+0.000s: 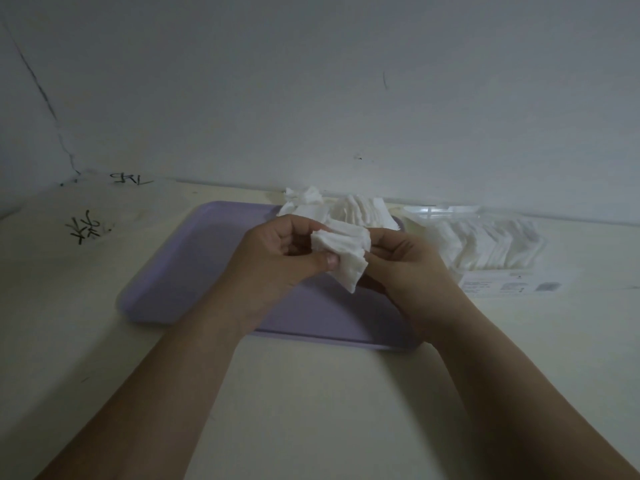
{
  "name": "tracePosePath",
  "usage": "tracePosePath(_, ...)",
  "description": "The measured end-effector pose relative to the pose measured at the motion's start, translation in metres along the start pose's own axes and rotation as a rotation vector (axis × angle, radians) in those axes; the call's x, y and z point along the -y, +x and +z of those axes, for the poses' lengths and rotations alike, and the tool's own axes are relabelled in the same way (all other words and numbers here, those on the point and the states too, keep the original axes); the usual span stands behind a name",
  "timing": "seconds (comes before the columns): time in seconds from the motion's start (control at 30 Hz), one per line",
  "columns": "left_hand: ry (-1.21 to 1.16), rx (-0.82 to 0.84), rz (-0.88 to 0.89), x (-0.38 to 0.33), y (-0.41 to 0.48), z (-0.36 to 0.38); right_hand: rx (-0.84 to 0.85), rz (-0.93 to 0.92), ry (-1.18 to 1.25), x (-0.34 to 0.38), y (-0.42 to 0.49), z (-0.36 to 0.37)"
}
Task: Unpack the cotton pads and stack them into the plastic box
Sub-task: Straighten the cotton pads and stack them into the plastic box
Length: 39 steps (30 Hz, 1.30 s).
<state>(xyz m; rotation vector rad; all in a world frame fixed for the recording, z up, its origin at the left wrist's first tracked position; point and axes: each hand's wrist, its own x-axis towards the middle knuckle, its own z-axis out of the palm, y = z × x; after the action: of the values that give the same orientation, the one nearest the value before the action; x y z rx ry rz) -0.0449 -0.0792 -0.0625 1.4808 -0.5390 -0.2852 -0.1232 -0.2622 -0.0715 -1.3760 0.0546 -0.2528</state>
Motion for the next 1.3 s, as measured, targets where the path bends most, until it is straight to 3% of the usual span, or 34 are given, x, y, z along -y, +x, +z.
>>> tracePosePath(0.2, 0.011, -0.116, 0.001, 0.000, 0.001, 0.000, 0.013, 0.004, -0.037, 0.000, -0.001, 0.002)
tracePosePath(0.43, 0.200, -0.146, 0.037, 0.002, 0.001, 0.002, 0.037, 0.083, 0.073, 0.007, -0.002, 0.002)
tracePosePath(0.9, 0.339, -0.137, 0.140, -0.002, -0.004, 0.009, -0.161, 0.119, 0.136, 0.003, -0.001, 0.008)
tracePosePath(1.17, 0.268, -0.154, 0.100, 0.001, 0.000, 0.006, -0.075, 0.088, 0.042, 0.003, -0.002, 0.010)
tracePosePath(1.3, 0.293, -0.175, 0.077, 0.004, 0.003, 0.003, -0.038, -0.031, -0.166, -0.001, -0.004, 0.009)
